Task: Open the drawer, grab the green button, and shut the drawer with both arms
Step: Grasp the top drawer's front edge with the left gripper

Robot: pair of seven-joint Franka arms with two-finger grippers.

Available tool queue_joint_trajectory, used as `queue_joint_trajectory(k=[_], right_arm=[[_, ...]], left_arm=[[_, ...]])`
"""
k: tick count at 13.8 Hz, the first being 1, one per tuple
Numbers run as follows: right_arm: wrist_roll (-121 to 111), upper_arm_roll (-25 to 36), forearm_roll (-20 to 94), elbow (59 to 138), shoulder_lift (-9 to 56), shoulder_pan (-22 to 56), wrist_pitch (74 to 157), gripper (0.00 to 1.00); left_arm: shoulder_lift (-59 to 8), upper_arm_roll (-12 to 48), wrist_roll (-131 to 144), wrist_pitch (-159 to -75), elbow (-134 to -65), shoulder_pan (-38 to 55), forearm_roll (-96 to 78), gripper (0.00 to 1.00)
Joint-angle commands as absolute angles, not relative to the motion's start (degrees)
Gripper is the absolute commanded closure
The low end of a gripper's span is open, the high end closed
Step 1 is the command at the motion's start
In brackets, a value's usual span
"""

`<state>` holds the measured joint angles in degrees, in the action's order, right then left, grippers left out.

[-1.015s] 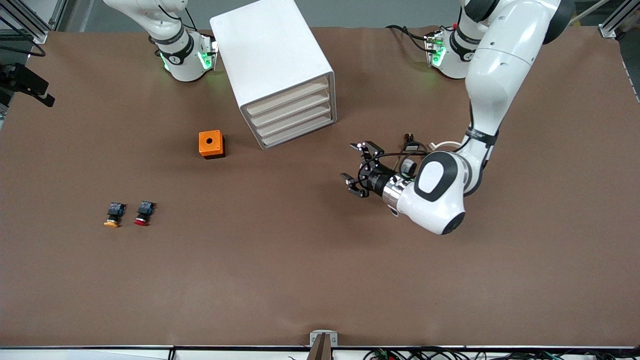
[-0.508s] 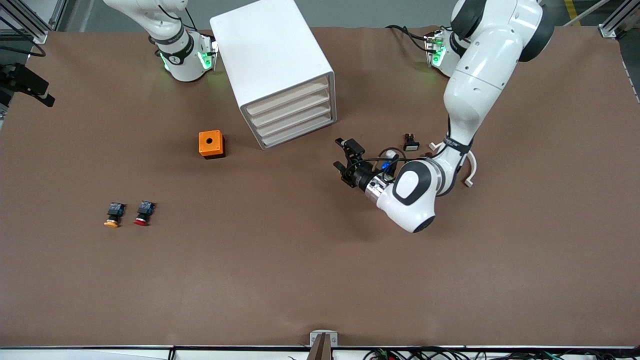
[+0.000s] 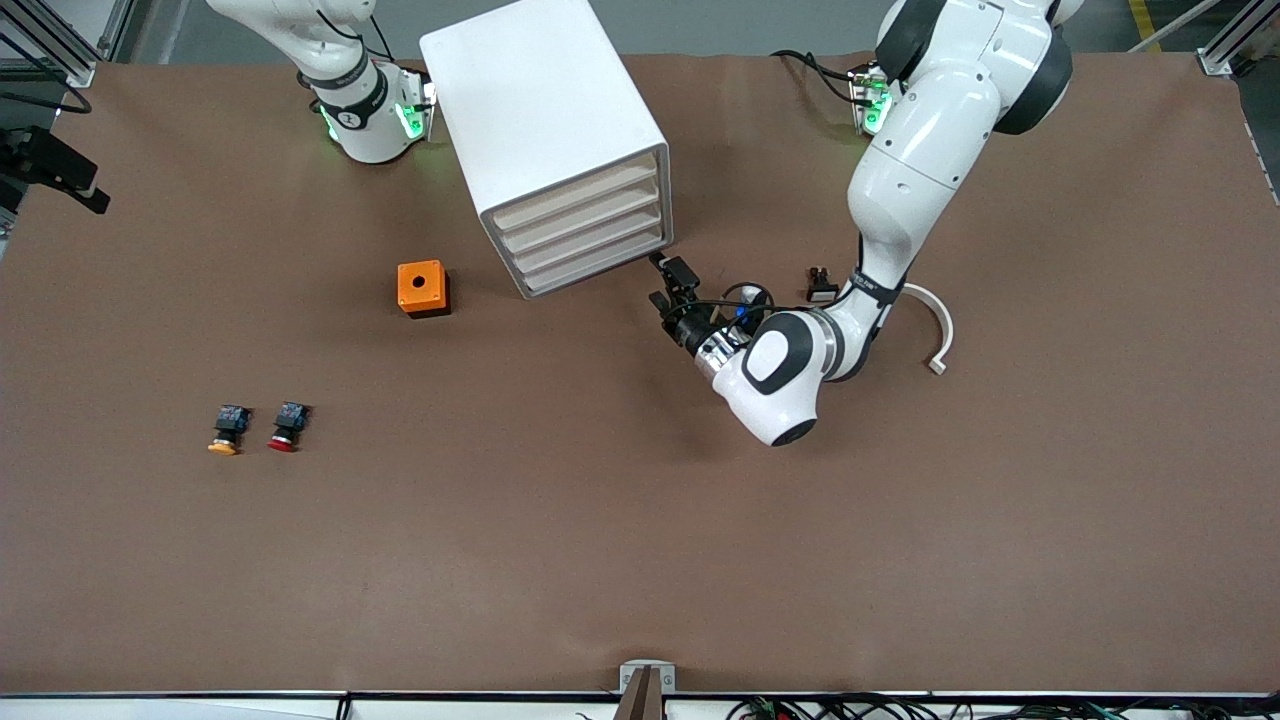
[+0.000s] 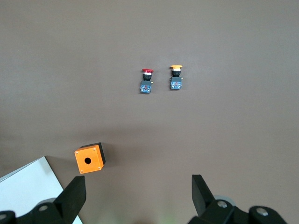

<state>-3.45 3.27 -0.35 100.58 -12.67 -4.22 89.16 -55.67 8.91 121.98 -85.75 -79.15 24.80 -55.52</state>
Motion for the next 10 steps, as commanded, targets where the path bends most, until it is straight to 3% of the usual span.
queue_joint_trajectory(k=[1,10], right_arm=[[-4.0,2.9,-0.2,101.9,-14.1,-4.9,89.7,0.0],[-4.0,2.9,-0.2,101.9,-14.1,-4.8,89.6,0.0]], left_arm=[[-56.8,8.7,123.3,-84.1,-78.4,26.6,-56.5,0.46],[-58.0,8.7,123.4,-80.7,-81.3,31.3,-55.9,0.47]])
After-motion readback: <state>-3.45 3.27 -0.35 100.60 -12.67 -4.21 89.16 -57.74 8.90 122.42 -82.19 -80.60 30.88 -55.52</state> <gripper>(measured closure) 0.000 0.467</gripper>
